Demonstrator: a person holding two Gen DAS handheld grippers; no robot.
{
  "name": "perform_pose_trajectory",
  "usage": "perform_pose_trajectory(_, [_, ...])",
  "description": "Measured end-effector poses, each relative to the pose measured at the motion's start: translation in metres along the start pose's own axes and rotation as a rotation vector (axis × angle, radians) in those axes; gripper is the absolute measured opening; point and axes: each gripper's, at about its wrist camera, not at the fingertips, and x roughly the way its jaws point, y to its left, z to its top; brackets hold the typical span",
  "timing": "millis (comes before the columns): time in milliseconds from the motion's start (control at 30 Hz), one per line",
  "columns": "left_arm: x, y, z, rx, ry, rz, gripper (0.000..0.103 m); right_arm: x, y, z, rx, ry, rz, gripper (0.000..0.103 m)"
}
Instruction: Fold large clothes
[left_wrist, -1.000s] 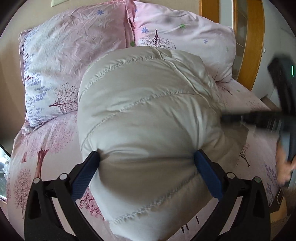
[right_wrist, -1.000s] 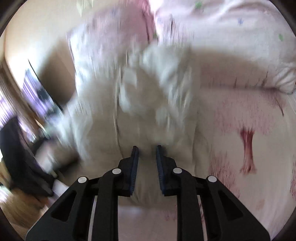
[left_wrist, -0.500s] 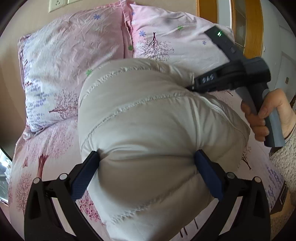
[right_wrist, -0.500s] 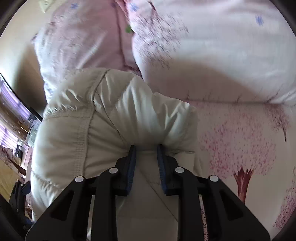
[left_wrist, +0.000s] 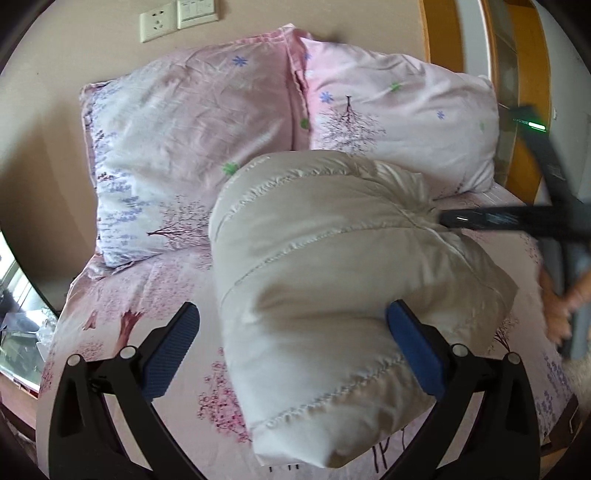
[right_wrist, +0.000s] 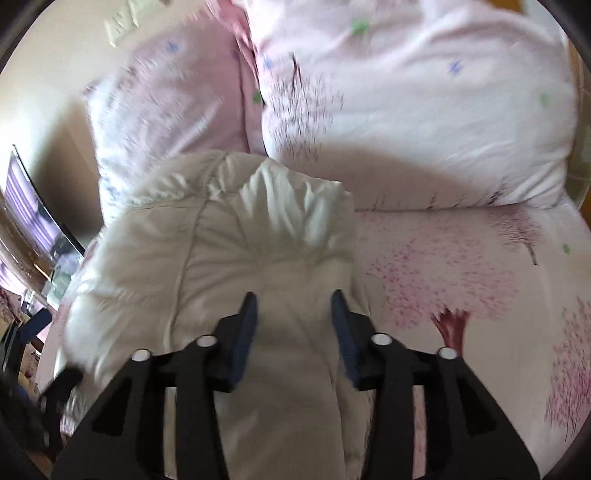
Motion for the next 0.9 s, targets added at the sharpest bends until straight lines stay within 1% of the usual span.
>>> perform_pose_trajectory(33, [0.000, 0.001, 0.000, 0.000, 0.001, 0.006, 0.101, -0.010, 0.002, -0.008, -0.007, -0.023, 0.010, 0.045])
perform_pose_trajectory(100, [0.000, 0.001, 0.000, -0.005, -0.002, 0.017, 0.101, -0.024, 0.003, -0.021, -0.017, -0.061, 0.004, 0.045])
perform_pose_trajectory(200, [0.002, 0.001, -0.001, -0.011, -0.004, 0.011, 0.101, -0.030, 0.003, -0.037, -0.014, -0.086, -0.008, 0.045])
perform_pose_trajectory(333, [0.010, -0.005, -0.005, -0.017, 0.016, -0.030, 0.101, -0.015, -0.002, -0.054, 0.001, -0.030, -0.028, 0.045])
perform_pose_trajectory(400, [0.015, -0.008, -0.008, -0.028, 0.035, -0.062, 0.101, -0.004, -0.007, -0.058, 0.027, 0.010, -0.018, 0.045])
perform_pose_trajectory(467, [0.020, -0.009, -0.011, -0.037, 0.050, -0.083, 0.101, 0.002, -0.011, -0.061, 0.045, 0.031, -0.008, 0.045])
perform_pose_trajectory(600, [0.024, -0.017, -0.014, -0.009, 0.051, -0.065, 0.101, 0.014, -0.014, -0.063, 0.057, 0.068, -0.003, 0.045])
perform_pose_trajectory(733, [0.028, -0.019, -0.016, -0.012, 0.054, -0.060, 0.101, 0.021, -0.014, -0.065, 0.072, 0.083, 0.005, 0.046])
perform_pose_trajectory(900, [0.029, -0.023, -0.018, 0.004, 0.035, -0.028, 0.101, 0.025, -0.017, -0.066, 0.093, 0.086, 0.004, 0.049])
